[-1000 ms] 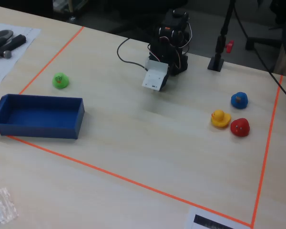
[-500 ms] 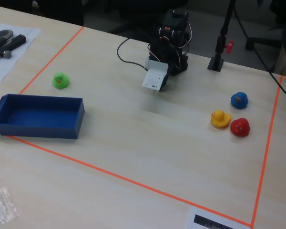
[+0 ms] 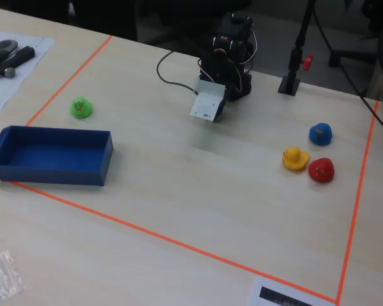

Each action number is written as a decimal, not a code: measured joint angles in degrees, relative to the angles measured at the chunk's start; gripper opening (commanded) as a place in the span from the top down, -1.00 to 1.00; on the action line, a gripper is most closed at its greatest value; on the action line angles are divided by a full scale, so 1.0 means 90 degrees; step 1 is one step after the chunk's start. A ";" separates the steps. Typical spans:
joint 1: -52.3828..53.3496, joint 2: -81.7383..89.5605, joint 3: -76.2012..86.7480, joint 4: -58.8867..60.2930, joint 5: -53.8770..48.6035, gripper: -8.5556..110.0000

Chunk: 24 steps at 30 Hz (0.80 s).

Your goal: Grasp blue duck and put it into box.

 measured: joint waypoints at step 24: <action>-0.0420 -0.0088 -0.0107 0.0000 -0.0068 0.85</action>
